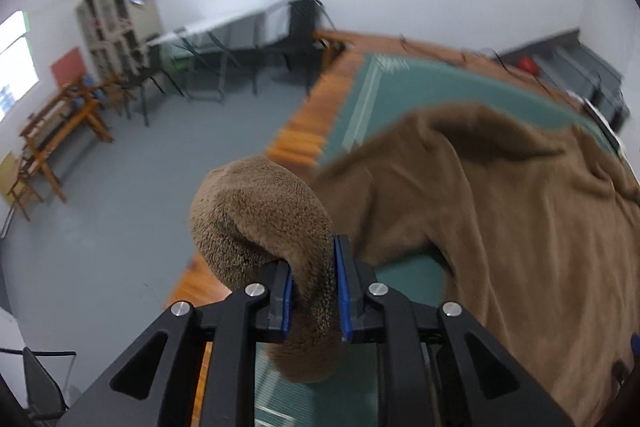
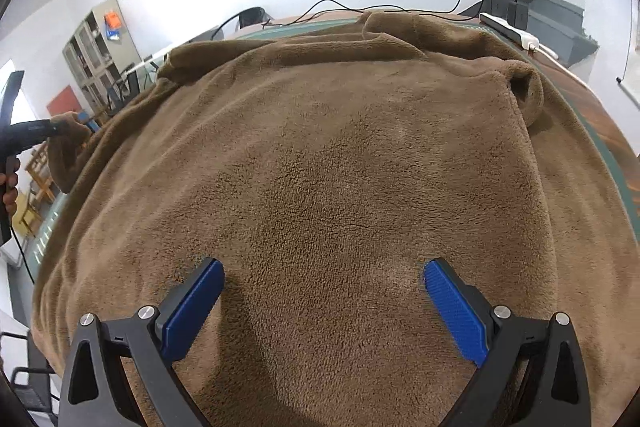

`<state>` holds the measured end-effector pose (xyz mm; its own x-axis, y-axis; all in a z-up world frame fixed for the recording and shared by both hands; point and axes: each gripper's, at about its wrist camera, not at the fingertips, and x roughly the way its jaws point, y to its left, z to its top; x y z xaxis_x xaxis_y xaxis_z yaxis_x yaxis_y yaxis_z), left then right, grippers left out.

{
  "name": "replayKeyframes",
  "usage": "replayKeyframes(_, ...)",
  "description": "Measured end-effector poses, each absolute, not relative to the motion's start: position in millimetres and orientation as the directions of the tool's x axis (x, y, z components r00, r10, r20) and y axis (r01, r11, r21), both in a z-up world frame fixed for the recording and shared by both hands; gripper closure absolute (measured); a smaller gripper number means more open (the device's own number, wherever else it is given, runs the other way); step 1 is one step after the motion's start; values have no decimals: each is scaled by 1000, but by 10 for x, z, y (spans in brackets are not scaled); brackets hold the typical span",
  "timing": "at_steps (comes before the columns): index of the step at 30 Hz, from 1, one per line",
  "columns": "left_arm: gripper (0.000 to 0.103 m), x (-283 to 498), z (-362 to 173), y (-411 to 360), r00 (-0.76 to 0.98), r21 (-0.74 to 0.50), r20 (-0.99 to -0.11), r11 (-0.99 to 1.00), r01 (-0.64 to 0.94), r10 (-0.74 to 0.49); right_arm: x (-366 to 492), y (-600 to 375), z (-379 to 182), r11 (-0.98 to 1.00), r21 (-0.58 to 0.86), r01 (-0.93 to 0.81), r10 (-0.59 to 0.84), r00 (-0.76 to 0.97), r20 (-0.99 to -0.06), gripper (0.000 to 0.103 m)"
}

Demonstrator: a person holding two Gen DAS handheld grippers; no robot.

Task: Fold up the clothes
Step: 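Grasp the sleeve cuff with the left gripper and lift it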

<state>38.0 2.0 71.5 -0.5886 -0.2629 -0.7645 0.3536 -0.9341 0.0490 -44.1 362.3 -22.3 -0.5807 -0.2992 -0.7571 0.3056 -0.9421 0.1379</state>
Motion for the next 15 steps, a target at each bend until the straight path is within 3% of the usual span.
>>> replayKeyframes(2,61,332,628,120,-572,40,-786,-942,332,-235,-440,3633,-224,-943,138,302,-297,-582,-757,1)
replayKeyframes(4,26,308,580,180,-560,27,-800,-946,323,-214,-438,3657,-223,-941,150,303,-307,-582,-753,1)
replayKeyframes(5,21,295,564,201,-556,23,-805,-947,321,-208,-437,3674,-222,-940,158,303,-314,-582,-750,1)
replayKeyframes(15,19,492,437,195,-513,63,-823,-937,343,-243,-431,3718,-214,-930,199,308,-349,-580,-736,1)
